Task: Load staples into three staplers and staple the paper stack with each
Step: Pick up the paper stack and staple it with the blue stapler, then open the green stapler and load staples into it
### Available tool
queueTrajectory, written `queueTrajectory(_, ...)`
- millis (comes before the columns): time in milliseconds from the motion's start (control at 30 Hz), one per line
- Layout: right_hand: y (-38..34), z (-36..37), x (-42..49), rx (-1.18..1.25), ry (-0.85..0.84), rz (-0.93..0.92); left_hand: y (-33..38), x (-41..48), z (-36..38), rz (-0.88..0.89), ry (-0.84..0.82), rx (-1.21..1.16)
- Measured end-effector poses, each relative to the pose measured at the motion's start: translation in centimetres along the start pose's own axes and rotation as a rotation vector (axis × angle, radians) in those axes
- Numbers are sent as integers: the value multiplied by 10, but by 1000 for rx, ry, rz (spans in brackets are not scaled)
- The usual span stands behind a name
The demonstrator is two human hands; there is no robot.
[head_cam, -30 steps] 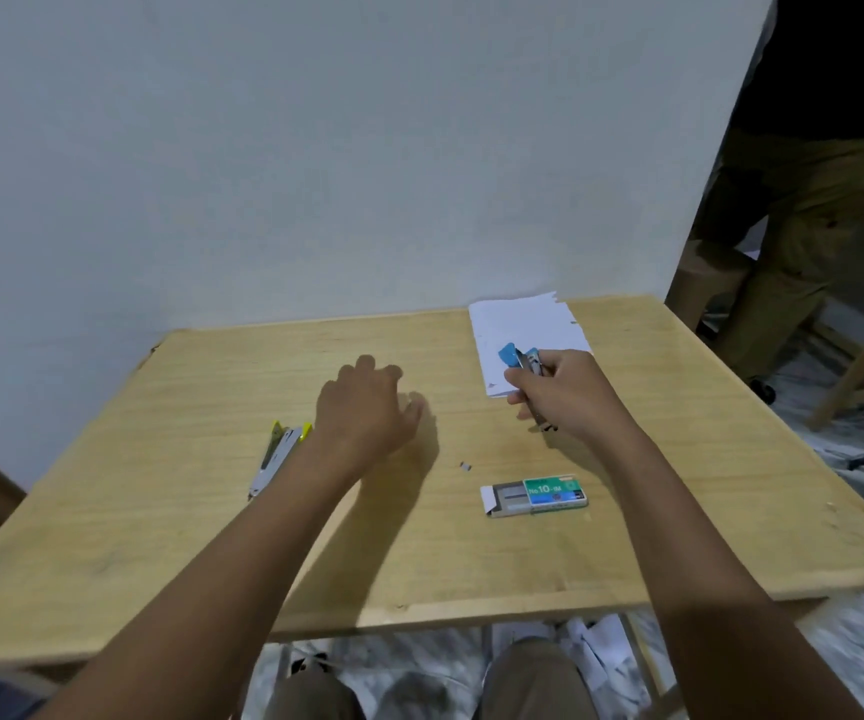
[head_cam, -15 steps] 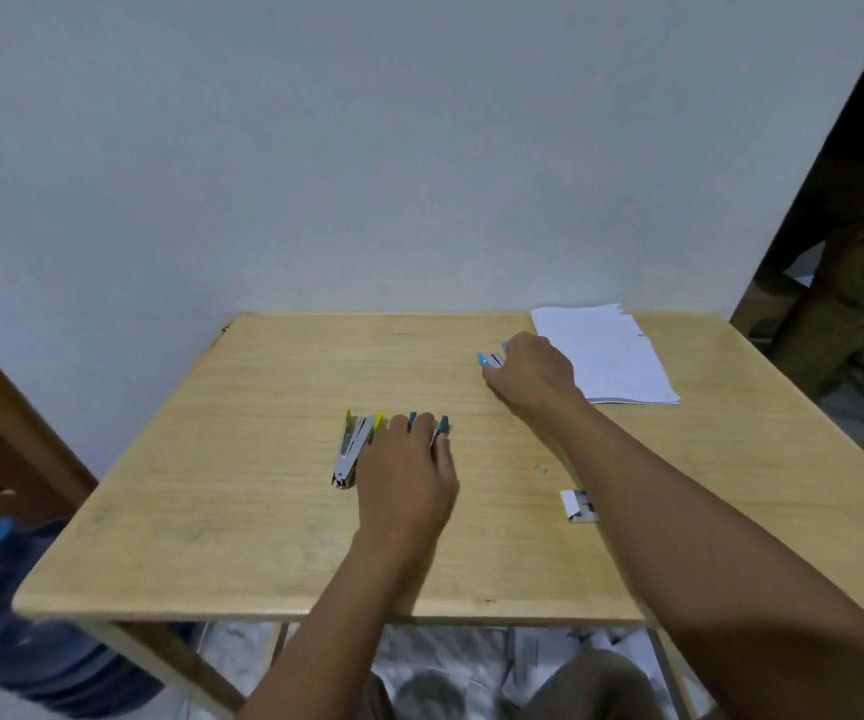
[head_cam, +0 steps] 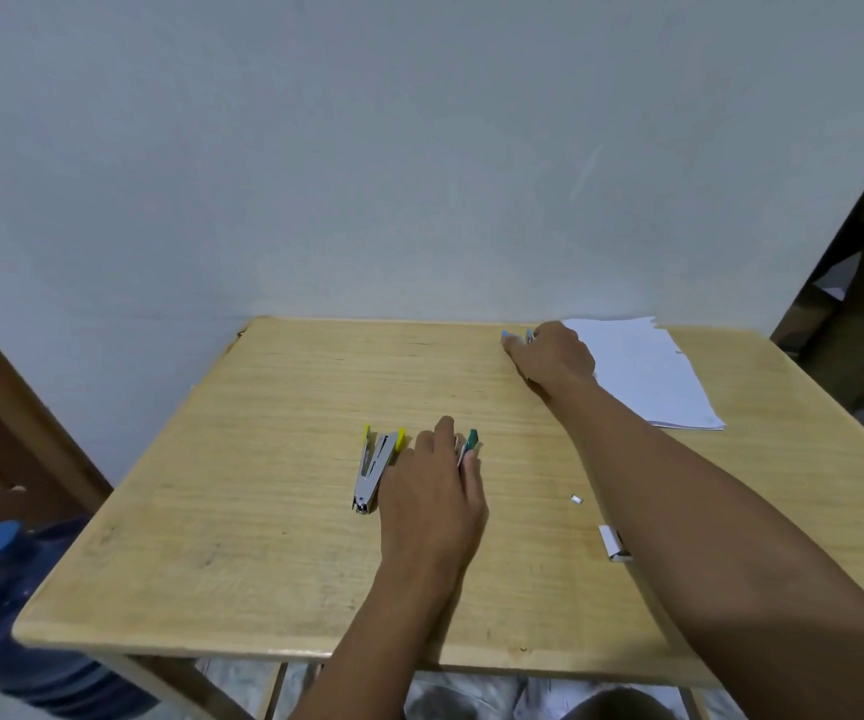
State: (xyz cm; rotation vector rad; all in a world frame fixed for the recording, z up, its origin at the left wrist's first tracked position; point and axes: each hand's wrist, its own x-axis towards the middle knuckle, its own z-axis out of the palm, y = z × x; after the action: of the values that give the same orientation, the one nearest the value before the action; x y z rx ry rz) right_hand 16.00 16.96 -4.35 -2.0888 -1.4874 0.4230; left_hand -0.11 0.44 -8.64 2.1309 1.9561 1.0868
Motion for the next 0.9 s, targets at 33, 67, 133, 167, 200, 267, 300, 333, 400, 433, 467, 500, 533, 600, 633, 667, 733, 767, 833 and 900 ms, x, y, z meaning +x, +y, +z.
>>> queueTrajectory(33, 1, -4, -2, 46, -13, 8, 1, 0, -1, -14, -6, -24)
queueTrajectory(67, 1, -10, -7, 76, -18, 22, 2, 1, -2, -21, -7, -40)
queueTrajectory(133, 2, -26, -24, 131, -5, 7, 2, 1, -3, -15, -3, -52)
queueTrajectory(167, 3, -34, -36, 179, -9, -15, 3, 1, -3, -10, 0, -57)
queueTrajectory(200, 4, -42, -51, 241, -42, -32, 3, 1, -4, -5, 3, -63)
queueTrajectory(267, 2, -56, -85, 321, -185, -45, 4, 1, -5, 2, 14, -81)
queueTrajectory(300, 3, -60, -102, 323, -264, -45, 6, 1, -6, 7, 21, -89)
queueTrajectory(333, 4, -60, -115, 314, -328, -44, 7, 1, -7, 20, 31, -94)
queueTrajectory(400, 3, -54, -145, 321, -398, -35, 8, -1, -9, 58, 73, -97)
queueTrajectory(433, 2, -50, -156, 354, -399, -25, 8, -2, -10, 74, 90, -103)
queueTrajectory(467, 2, -46, -164, 401, -383, -25, 9, -2, -11, 85, 102, -110)
queueTrajectory(500, 1, -42, -171, 445, -354, -24, 9, -3, -12, 98, 115, -112)
queueTrajectory(533, 0, -39, -174, 489, -322, -28, 10, -5, -13, 109, 124, -111)
queueTrajectory(600, -5, -40, -180, 531, -267, -32, 11, -7, -17, 138, 150, -108)
queueTrajectory(633, -7, -41, -182, 526, -240, -35, 11, -8, -19, 161, 177, -113)
queueTrajectory(667, -9, -40, -183, 507, -213, -47, 11, -10, -19, 186, 210, -124)
queueTrajectory(733, -9, -39, -188, 464, -149, -78, 12, -13, -22, 226, 254, -161)
queueTrajectory(767, -9, -39, -190, 447, -118, -87, 12, -15, -23, 237, 246, -192)
queueTrajectory(833, -6, -40, -194, 411, -72, -115, 11, -19, -24, 242, 184, -256)
queueTrajectory(900, -2, -41, -198, 375, -46, -162, 10, -24, -25, 231, 121, -291)
